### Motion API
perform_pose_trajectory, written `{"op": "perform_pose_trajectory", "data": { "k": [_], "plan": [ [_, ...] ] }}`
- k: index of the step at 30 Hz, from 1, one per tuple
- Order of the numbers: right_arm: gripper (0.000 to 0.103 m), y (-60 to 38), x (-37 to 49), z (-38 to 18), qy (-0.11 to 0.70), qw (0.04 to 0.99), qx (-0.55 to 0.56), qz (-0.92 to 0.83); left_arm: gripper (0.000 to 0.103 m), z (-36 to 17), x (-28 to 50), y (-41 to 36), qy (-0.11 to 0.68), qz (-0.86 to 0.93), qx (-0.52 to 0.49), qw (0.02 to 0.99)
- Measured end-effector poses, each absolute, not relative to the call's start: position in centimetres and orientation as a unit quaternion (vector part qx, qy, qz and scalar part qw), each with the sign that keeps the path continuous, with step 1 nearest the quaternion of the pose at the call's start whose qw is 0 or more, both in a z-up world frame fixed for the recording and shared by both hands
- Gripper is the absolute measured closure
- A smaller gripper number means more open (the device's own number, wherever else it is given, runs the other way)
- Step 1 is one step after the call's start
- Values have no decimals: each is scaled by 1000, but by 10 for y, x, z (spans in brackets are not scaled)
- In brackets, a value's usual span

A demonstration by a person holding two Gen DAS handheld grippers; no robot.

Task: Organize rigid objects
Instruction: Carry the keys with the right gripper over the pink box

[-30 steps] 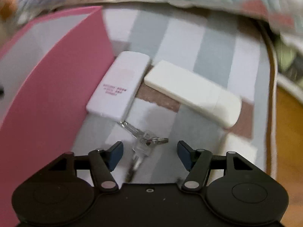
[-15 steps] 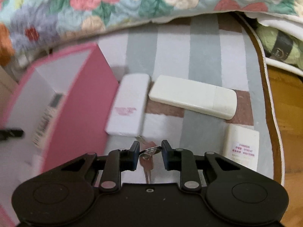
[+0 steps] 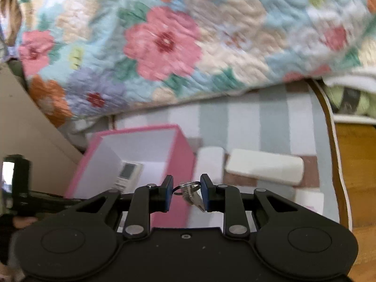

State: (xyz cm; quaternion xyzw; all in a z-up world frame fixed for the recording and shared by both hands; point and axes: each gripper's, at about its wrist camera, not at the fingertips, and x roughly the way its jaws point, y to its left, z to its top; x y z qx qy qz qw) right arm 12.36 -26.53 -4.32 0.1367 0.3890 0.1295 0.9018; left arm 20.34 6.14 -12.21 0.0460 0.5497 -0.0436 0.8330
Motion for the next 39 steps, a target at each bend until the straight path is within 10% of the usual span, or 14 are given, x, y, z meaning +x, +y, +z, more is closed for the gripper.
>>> {"op": "perform_pose_trajectory", "data": {
  "k": [39],
  "plan": [
    [73,-112,253,-137,548,815,128,138,98,-124,199,58,542,-54,68,836]
  ]
}}
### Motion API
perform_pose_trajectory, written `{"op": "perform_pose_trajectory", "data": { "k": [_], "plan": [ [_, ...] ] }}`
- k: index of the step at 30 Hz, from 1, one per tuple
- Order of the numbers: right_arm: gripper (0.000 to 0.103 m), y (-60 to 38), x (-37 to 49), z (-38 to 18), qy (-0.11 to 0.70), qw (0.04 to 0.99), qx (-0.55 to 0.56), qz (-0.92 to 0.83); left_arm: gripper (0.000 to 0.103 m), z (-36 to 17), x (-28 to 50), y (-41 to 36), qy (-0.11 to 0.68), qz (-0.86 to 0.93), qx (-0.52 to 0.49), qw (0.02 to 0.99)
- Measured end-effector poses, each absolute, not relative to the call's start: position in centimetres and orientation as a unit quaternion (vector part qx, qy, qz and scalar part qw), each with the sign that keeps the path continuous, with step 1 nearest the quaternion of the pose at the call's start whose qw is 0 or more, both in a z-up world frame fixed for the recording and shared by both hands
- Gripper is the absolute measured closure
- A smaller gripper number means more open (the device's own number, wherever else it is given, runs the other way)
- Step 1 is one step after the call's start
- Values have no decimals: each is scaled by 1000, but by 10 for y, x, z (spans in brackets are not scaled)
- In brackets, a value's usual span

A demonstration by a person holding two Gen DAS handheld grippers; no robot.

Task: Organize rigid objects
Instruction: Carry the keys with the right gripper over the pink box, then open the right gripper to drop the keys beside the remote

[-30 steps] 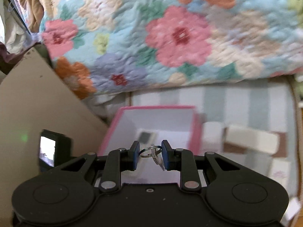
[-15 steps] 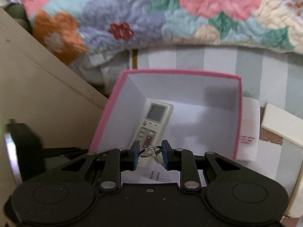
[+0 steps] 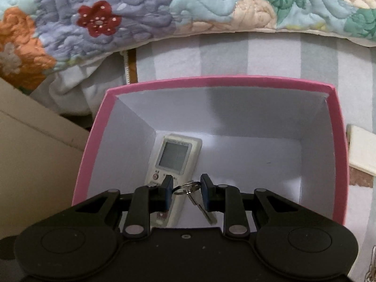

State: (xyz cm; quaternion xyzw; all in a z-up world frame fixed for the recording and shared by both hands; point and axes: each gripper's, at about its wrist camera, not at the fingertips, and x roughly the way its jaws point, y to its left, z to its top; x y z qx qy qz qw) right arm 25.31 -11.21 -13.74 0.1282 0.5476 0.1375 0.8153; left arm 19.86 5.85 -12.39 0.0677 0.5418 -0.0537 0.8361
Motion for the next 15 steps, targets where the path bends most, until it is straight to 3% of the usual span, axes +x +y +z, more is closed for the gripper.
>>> {"op": "perform_pose_trajectory", "data": {
  "k": [15],
  "plan": [
    [70,-124,249,-109,502,844,115,150,98,-124,198,60,541,-58,64,837]
  ]
}}
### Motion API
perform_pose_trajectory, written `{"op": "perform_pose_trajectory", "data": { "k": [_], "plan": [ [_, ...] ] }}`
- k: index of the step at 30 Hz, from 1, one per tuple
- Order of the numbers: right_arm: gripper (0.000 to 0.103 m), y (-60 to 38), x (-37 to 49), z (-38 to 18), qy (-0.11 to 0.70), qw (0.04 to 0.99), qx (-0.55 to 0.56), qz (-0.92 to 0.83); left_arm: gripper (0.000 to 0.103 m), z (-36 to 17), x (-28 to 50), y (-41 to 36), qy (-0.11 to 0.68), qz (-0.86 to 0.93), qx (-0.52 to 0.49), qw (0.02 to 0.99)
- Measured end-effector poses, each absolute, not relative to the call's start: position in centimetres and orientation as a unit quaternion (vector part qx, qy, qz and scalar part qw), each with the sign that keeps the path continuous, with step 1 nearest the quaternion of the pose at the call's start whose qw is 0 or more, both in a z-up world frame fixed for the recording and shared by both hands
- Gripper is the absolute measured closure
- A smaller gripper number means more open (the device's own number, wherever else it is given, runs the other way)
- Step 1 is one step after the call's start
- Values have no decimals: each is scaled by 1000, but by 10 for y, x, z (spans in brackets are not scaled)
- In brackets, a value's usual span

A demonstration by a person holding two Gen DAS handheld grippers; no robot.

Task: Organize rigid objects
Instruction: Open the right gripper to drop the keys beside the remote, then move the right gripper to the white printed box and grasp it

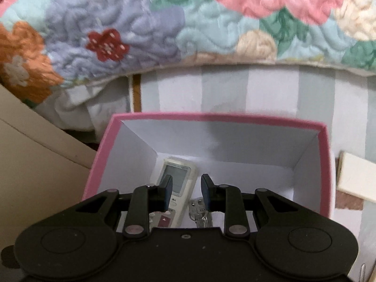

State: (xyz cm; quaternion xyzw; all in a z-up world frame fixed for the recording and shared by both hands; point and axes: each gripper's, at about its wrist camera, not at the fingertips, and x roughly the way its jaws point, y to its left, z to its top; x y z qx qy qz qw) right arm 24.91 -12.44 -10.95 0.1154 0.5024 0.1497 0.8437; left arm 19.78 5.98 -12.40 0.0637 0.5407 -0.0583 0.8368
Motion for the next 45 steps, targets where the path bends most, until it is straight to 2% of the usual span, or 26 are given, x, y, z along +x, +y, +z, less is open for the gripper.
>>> {"op": "perform_pose_trajectory", "data": {
  "k": [7,12,14,19,21,27,37,39,45],
  "plan": [
    [59,-145,202,-65,465,861,73,191,98,-124,199,61,542,-58,58,837],
    [56,-163,161,-35,435,873,33,218,98,-123,200,62,543,-56,57,836],
    [49,-175,143,-31,438,868,7,234,98,-124,200,62,544,-55,58,836],
    [43,-211,112,-33,460,853,-41,241,98,-124,200,62,543,-56,59,836],
    [44,-225,105,-38,500,823,-48,265,98,-124,199,61,540,-57,66,837],
    [43,-259,86,-63,543,815,-42,198,98,-123,198,66,542,-64,52,836],
    [44,-289,81,-132,570,813,-75,95,98,-123,198,66,544,-65,46,836],
    [50,-294,86,-139,576,811,-61,83,98,-123,198,66,543,-64,46,836],
    [54,-305,93,-156,575,817,-30,32,98,-122,198,66,543,-65,47,836]
  ]
}}
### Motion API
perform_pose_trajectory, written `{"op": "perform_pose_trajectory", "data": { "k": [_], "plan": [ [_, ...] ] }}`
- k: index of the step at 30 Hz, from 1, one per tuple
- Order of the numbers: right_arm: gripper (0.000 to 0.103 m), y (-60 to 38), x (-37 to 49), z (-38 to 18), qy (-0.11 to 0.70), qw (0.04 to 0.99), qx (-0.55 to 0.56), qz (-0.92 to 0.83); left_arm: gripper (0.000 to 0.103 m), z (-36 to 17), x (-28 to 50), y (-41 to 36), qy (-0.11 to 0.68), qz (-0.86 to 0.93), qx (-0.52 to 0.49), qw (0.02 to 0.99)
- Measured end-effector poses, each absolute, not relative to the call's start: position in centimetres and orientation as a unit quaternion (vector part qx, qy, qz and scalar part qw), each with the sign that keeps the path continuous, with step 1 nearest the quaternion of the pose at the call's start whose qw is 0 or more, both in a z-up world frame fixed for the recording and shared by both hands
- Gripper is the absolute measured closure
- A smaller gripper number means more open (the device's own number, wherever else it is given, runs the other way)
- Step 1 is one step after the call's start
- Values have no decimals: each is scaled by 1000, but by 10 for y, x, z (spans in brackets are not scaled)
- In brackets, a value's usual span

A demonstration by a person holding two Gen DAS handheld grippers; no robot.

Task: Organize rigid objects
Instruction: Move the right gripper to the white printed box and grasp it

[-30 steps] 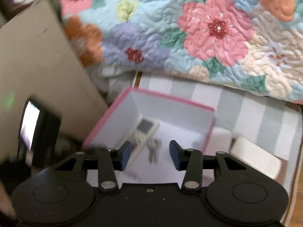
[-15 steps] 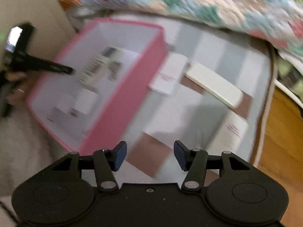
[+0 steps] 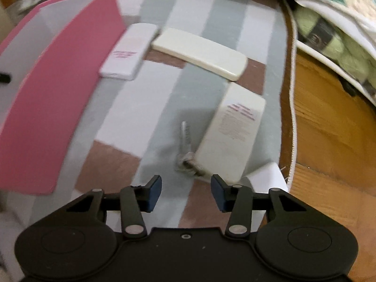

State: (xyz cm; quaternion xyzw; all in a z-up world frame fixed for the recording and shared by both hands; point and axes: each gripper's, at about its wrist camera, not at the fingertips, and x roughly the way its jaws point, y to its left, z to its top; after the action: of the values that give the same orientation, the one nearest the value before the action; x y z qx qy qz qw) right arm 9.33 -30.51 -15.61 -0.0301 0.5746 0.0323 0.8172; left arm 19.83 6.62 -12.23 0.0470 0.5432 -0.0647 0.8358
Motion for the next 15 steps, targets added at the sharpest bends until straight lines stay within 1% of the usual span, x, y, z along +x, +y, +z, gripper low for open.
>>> {"op": "perform_pose_trajectory", "data": {
  "k": [1,3,4,5,7,10,12,13,14,15],
  "plan": [
    [54,-305,94,-158,570,821,-27,27,98,-122,198,66,543,-65,47,836],
    [61,-302,95,-157,557,829,-31,28,98,-122,198,66,543,-65,46,836],
    [68,-300,95,-157,555,831,-32,28,98,-122,198,67,543,-65,46,836],
    [79,-299,96,-157,556,830,-32,30,98,-122,198,67,543,-65,46,836],
    [95,-297,96,-159,557,829,-31,34,98,-122,198,66,543,-65,45,836],
    [95,-303,94,-153,544,838,-12,36,98,-122,198,67,544,-66,45,835],
    [91,-312,93,-142,533,846,7,16,98,-123,198,67,544,-66,43,835],
    [83,-317,96,-137,531,847,14,6,98,-123,198,67,545,-66,43,835],
    [68,-322,99,-133,530,848,18,-5,98,-122,198,66,545,-65,43,835],
    [61,-327,104,-130,529,848,22,-19,98,-123,198,66,544,-65,44,835]
  ]
}}
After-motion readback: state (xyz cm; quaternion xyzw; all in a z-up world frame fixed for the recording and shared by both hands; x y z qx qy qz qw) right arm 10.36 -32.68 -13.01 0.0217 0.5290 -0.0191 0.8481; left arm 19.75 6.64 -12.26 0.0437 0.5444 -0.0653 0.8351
